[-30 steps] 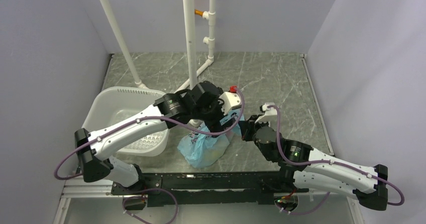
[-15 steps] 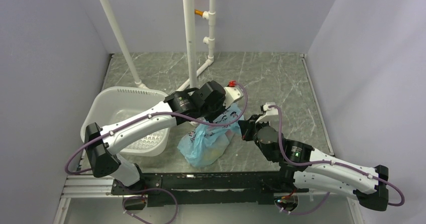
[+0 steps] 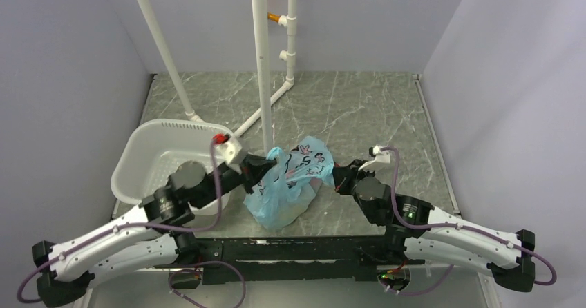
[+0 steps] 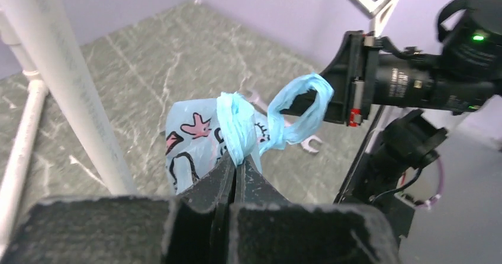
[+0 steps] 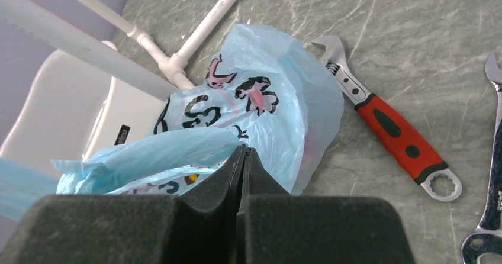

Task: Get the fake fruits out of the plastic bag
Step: Adjust the plastic bag at the center of the board.

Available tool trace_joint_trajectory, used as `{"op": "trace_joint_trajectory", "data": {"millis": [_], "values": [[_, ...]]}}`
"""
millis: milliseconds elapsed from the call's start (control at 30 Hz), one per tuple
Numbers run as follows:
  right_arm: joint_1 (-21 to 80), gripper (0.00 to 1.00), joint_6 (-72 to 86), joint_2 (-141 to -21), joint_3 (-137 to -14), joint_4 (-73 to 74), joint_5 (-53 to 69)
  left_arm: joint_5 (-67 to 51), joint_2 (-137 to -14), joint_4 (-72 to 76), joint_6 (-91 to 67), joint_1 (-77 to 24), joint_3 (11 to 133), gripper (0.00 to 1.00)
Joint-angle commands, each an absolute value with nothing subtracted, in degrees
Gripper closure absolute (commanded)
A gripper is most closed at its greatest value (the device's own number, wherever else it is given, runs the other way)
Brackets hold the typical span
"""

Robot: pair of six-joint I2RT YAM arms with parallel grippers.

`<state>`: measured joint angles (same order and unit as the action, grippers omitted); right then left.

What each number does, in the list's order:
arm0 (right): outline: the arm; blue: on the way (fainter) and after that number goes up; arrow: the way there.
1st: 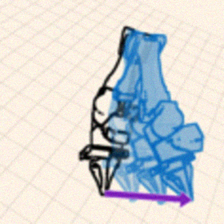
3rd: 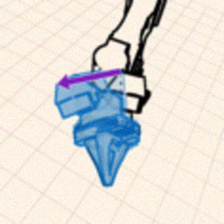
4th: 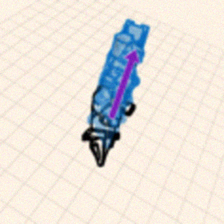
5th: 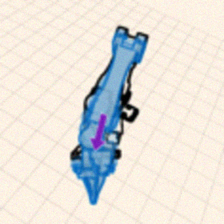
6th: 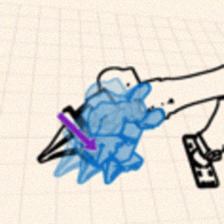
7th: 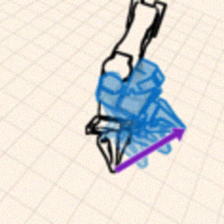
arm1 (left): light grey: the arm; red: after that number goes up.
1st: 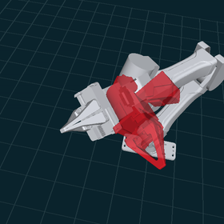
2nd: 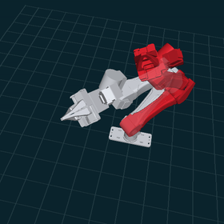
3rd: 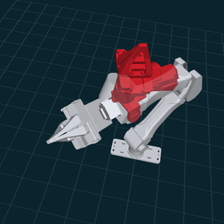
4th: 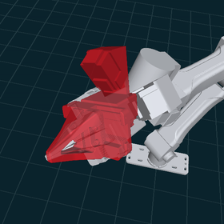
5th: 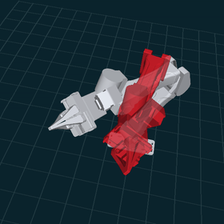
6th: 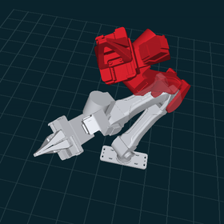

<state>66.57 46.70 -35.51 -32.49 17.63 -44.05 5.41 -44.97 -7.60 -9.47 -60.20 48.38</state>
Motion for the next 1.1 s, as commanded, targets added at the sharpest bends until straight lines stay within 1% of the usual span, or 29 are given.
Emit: {"op": "trace_joint_trajectory", "data": {"millis": [0,33,167,333,433,467,567,633,700,767,867,933,1000,1067], "values": [[66.4,1.0,54.5,-33.5,-30.9,19.6,-48.1,3.3,-33.1,20.6,-13.7,-60.2,31.3,1.0],[66.4,1.0,55.4,-32.9,-30.6,19.8,-48.3,3.8,-30.6,23.6,-14.1,-60.2,27.3,1.0],[66.4,1.0,59.2,-29.6,-28.4,19.3,-48.2,4.9,-23.6,32.9,-16.1,-60.2,19.6,1.0],[66.4,1.0,63.2,-25.7,-25.7,19.3,-48.2,7.5,-21.4,32.6,-17.6,-60.2,17.1,1.0],[66.4,1.0,61.6,-24.0,-26.3,21.5,-47.7,7.6,-22.3,30.2,-17.8,-60.2,17.9,1.0],[66.4,0.97,59.9,-23.7,-26.7,22.3,-47.3,7.5,-22.8,29.7,-17.8,-60.2,18.2,1.0],[66.4,0.79,52.9,-23.5,-29.4,26.1,-47.2,6.9,-24.2,27.8,-18.2,-60.3,19.0,1.0],[66.4,0.61,50.3,-23.8,-31.9,30.5,-48.4,6.3,-24.7,26.6,-18.7,-60.2,19.2,1.0],[66.4,0.48,45.4,-24.7,-35.4,33.1,-48.0,5.9,-24.8,25.2,-19.4,-60.2,19.2,1.0],[66.4,0.36,38.7,-26.7,-39.4,33.5,-45.1,5.6,-24.8,24.6,-20.2,-60.2,18.8,1.0],[66.4,0.32,35.4,-31.7,-48.2,38.9,-44.7,5.1,-25.3,22.9,-20.2,-60.2,19.0,1.0],[66.4,0.3,31.2,-34.3,-52.7,37.7,-40.5,5.2,-25.7,21.5,-20.1,-60.2,19.7,1.0],[66.4,0.31,25.0,-37.1,-55.6,33.1,-28.9,4.9,-25.7,20.4,-20.0,-60.2,20.4,1.0],[66.5,0.31,21.9,-42.4,-58.8,30.8,-17.0,4.5,-25.6,20.0,-19.7,-60.3,20.8,1.0]]}}
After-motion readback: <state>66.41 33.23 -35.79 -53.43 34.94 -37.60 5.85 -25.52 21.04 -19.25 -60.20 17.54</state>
